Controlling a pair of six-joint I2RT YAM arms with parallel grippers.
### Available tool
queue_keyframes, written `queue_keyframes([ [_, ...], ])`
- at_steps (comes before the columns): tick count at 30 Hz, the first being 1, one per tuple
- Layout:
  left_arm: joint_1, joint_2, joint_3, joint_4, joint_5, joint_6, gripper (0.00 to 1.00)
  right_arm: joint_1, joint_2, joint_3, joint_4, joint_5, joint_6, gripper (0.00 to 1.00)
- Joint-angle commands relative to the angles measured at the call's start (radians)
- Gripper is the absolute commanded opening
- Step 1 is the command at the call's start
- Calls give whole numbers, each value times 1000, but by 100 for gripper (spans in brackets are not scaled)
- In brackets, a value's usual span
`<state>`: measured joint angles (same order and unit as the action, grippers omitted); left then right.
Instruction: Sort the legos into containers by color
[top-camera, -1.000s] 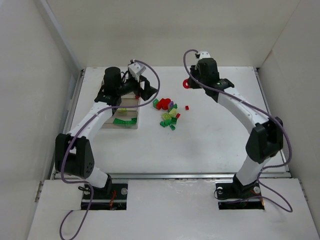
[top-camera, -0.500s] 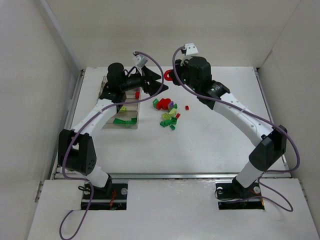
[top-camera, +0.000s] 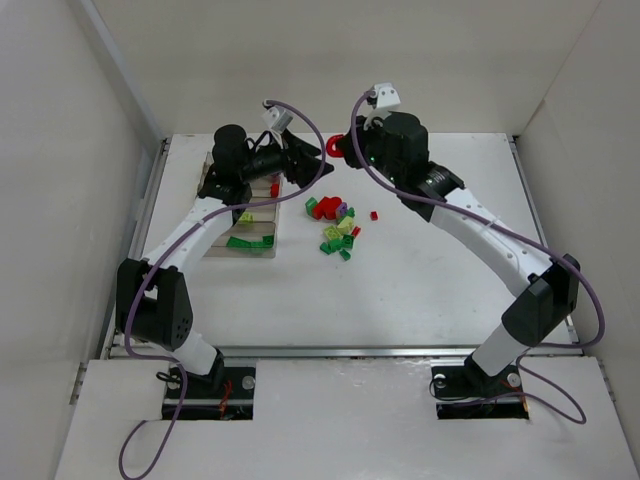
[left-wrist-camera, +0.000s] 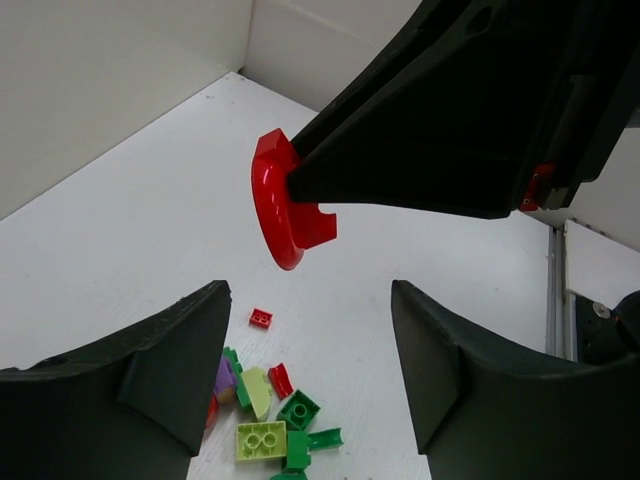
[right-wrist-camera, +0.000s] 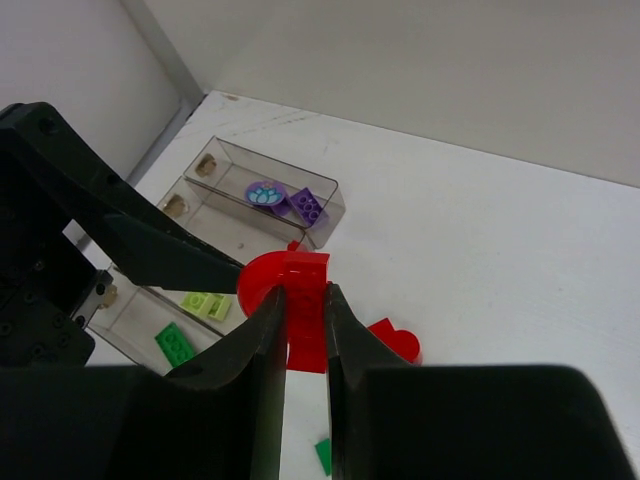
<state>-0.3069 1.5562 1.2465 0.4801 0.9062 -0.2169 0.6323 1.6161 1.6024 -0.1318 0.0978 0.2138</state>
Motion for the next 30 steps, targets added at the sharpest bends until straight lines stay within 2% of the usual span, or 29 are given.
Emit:
queue_keyframes([
  [1,0,-16,50,67,8,7,61,20,-38,-4,77,-30,10,0],
  [11,0,-16,41,68,-1,7,57,20,-47,-38,77,-76,10,0],
  [13,0,-16,41,68,-1,7,50,20,-57,-58,77,-89,10,0],
  [14,0,-16,41,68,-10,7,40,20,-58,-58,77,-101,10,0],
  [17,0,-16,41,68,-10,7,27,29,-67,-68,77,-110,10,0],
  [18,0,-16,31,68,-10,7,20,29,-67,-68,77,-110,10,0],
  [21,0,-16,19,68,-10,7,10,29,-77,-78,95,-110,19,0],
  [24,0,-25,-4,68,0,7,10,29,-78,-78,104,-110,19,0],
  [25,0,-25,-4,68,0,-2,13,29,-78,-78,104,-110,19,0],
  [26,0,-34,-13,68,0,-2,29,29,-78,-78,104,-110,19,0],
  [27,0,-35,-13,68,0,-2,36,29,-78,-78,104,-110,19,0],
  [30,0,-35,-13,68,0,-12,41,29,-78,-68,113,-132,19,0],
])
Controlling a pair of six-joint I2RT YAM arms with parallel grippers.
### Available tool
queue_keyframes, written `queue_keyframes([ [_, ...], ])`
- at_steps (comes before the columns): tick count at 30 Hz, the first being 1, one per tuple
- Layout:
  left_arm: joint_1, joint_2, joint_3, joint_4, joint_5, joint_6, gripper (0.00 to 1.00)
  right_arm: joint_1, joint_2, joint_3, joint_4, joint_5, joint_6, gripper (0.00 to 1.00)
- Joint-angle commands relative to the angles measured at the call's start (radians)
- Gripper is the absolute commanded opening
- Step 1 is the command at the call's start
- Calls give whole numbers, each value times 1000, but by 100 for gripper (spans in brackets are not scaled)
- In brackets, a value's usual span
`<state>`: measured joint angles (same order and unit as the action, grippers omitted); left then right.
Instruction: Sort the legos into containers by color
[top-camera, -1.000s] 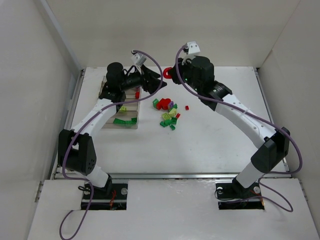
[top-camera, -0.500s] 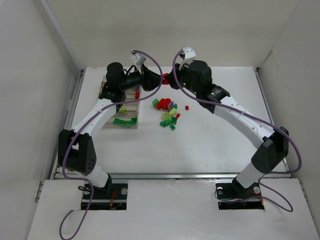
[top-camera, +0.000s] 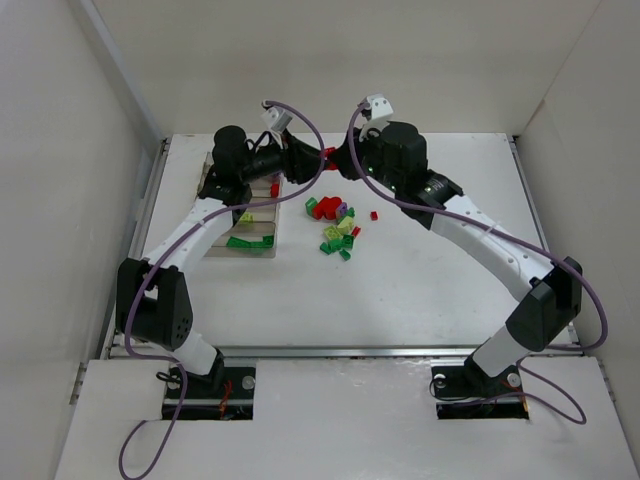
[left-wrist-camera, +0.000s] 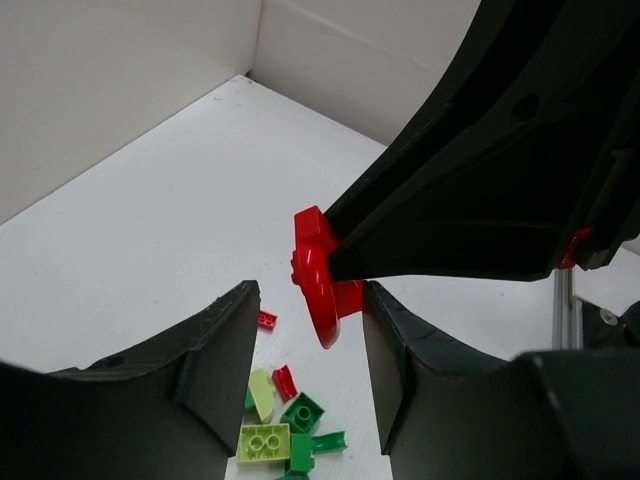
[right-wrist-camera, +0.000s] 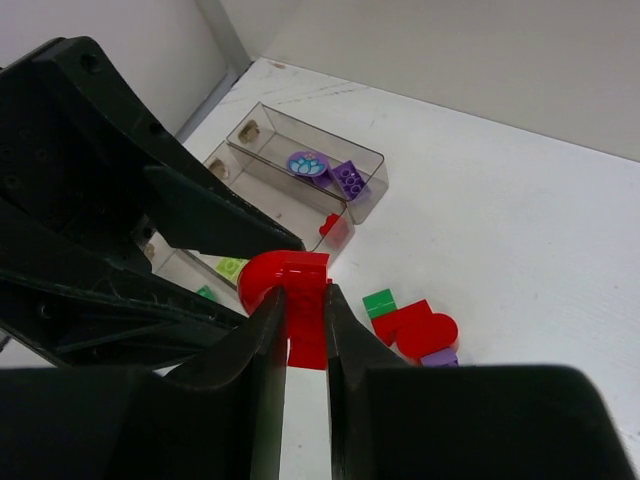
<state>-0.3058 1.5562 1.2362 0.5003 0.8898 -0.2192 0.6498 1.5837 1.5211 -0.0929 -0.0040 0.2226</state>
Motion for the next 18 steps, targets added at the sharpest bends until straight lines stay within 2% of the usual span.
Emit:
queue_keyframes([
  [1,-1,-35,-3,47,17,-9,42,11,-45,13,74,-30,11,0],
  [3,-1,-35,-3,47,27,-9,39,11,-45,13,85,-40,11,0],
  [6,-1,-25,6,47,37,-9,26,21,-45,13,85,-51,11,0],
  [8,-1,-25,6,47,37,-9,13,21,-34,13,85,-62,11,0],
  [9,-1,-25,15,47,37,-9,0,21,-34,13,85,-74,11,0],
  [13,-1,-25,16,47,26,-9,0,21,-11,24,85,-109,11,0],
  [16,-1,-34,-17,47,26,-9,0,21,13,34,85,-131,11,16],
  [18,10,-44,-46,47,26,-9,0,21,38,34,85,-142,20,54],
])
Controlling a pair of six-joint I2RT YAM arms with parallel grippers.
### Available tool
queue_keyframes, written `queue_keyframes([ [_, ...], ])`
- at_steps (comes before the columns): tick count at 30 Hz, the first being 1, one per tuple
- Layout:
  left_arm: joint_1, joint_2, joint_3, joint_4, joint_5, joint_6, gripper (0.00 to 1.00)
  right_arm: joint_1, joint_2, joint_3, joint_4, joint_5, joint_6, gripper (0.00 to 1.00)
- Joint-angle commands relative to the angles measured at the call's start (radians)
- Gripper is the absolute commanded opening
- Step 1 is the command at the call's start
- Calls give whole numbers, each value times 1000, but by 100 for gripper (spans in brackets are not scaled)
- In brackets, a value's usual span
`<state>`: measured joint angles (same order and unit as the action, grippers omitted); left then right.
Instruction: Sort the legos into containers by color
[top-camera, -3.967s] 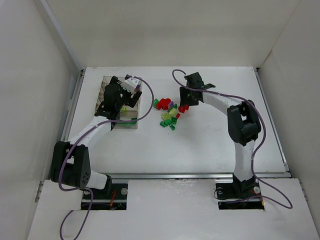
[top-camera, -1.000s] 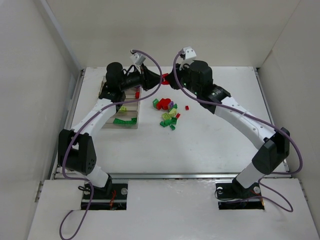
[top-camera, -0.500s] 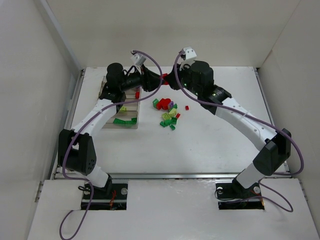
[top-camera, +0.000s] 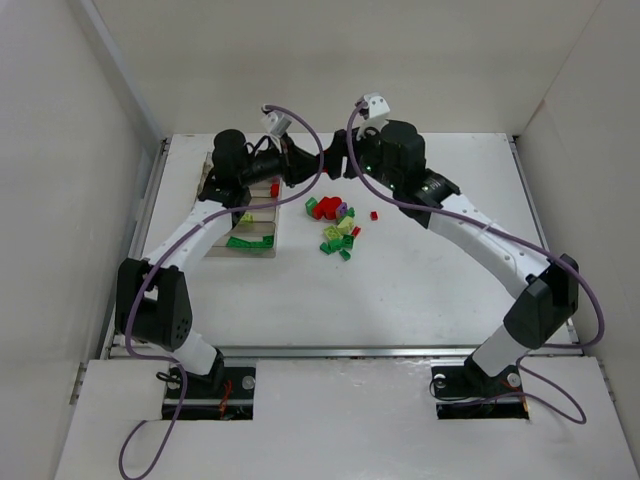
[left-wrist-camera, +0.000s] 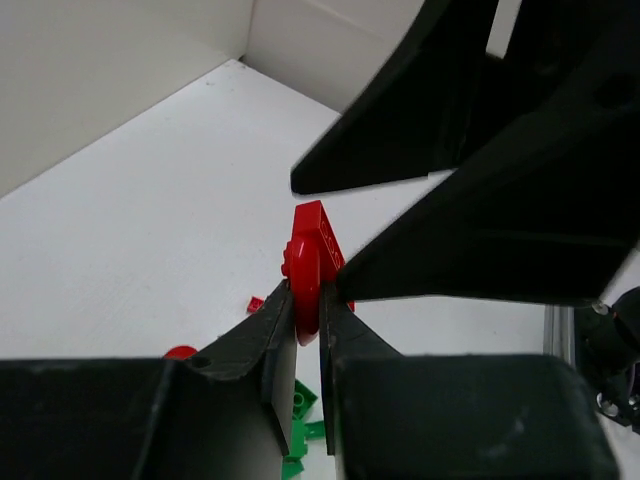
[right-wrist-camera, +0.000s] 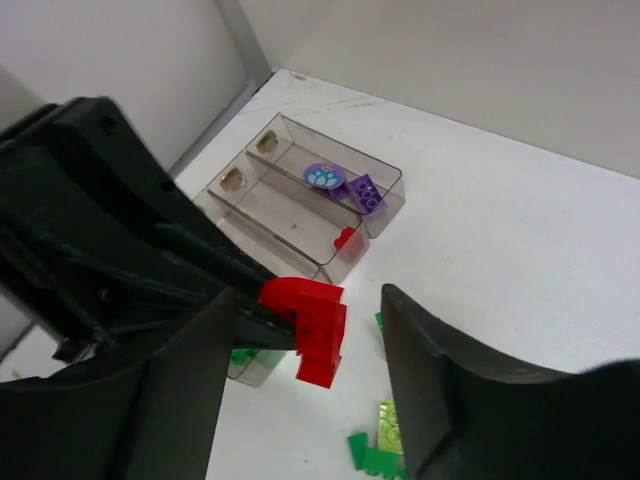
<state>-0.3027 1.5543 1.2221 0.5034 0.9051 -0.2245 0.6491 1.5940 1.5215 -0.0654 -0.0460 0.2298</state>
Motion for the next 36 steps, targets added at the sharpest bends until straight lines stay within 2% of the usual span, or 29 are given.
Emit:
queue_keyframes([
  [1,17,-42,-32,44,2,-4,0,21,27,34,58,-100,13,69],
  [2,17,-51,-45,9,2,8,0,21,40,34,58,-100,23,88],
  [3,30,-51,-45,-11,-14,17,0,21,50,45,58,-88,23,100],
  [6,71,-51,-68,-124,-93,89,0,-25,60,54,58,-60,91,100],
  [10,160,-42,-114,-152,-233,90,0,-110,105,77,58,-92,180,100],
  [11,177,-28,-125,-152,-329,90,0,-123,118,77,58,-104,190,100],
  [13,200,4,-125,-152,-423,160,0,-143,148,104,58,-141,190,100],
  [15,209,27,-125,-129,-545,271,0,-152,194,135,58,-150,190,100],
  [16,209,53,-125,-114,-580,369,0,-163,211,146,58,-161,190,100],
  [17,209,67,-134,-99,-607,404,0,-163,240,169,58,-172,190,100],
  [20,238,130,-124,-88,-620,494,0,-163,280,215,58,-183,190,100],
  [25,261,181,-124,-137,-542,608,0,-172,336,261,58,-192,190,100],
  [28,270,211,-113,-163,-532,620,0,-181,354,270,58,-180,190,100],
  [30,270,223,-102,-128,-520,620,7,-181,363,281,58,-180,190,100],
  [33,280,237,-70,-117,-509,611,23,-181,373,304,58,-202,190,100],
  [36,280,250,-59,-117,-500,622,30,-181,373,304,58,-203,190,100],
])
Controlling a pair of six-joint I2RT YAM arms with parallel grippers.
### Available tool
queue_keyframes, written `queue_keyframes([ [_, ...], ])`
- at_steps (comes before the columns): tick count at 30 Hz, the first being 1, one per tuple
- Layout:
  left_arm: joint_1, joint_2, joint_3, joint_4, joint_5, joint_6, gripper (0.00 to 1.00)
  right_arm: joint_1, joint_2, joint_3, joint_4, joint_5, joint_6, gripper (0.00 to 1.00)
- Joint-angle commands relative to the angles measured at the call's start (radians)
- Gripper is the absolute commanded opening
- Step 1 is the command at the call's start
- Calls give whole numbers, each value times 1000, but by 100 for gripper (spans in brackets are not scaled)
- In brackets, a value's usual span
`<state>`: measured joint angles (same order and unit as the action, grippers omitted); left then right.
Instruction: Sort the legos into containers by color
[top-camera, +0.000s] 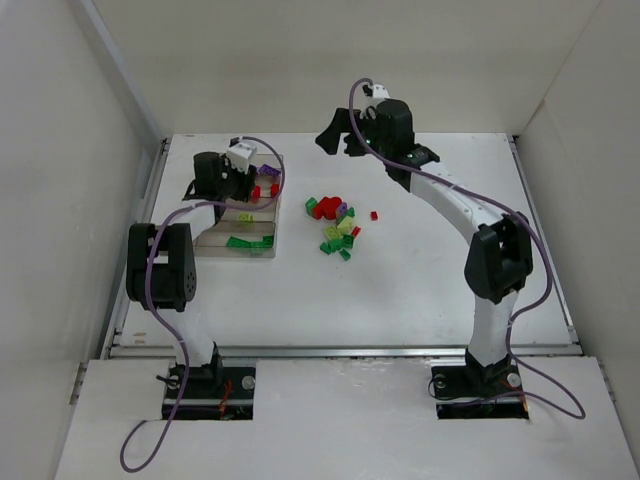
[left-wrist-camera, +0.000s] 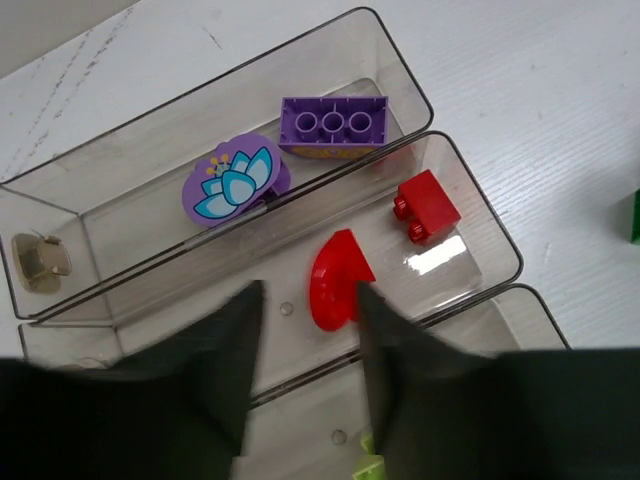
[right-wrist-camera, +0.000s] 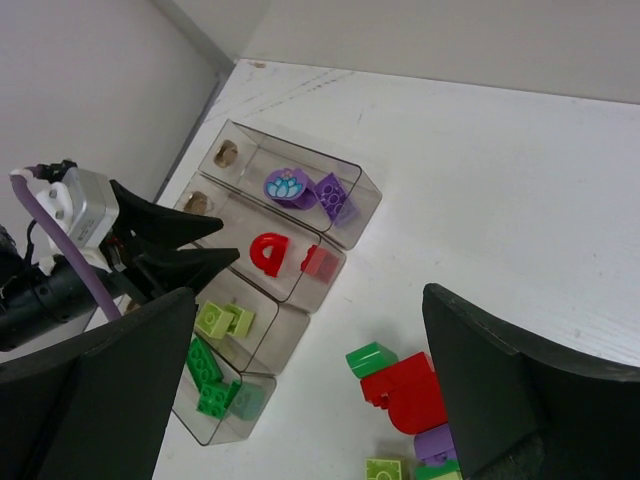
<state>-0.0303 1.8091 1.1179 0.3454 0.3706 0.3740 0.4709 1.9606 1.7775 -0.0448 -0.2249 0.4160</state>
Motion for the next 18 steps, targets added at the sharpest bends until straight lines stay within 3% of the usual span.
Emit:
queue_keyframes([
  [1,7,-5,45,31,47,23,43,-3,6,48,37,-15,4,100],
  [5,7,-5,45,8,77,52,68,-14,-28,13,37,-14,4,100],
  [11,7,-25,123,-103,132,62,71,-80,-86,-49,-45,74,4,100],
  [18,-60,-45,246,-258,113,97,71,-126,62,105,-648,275,-207,100],
])
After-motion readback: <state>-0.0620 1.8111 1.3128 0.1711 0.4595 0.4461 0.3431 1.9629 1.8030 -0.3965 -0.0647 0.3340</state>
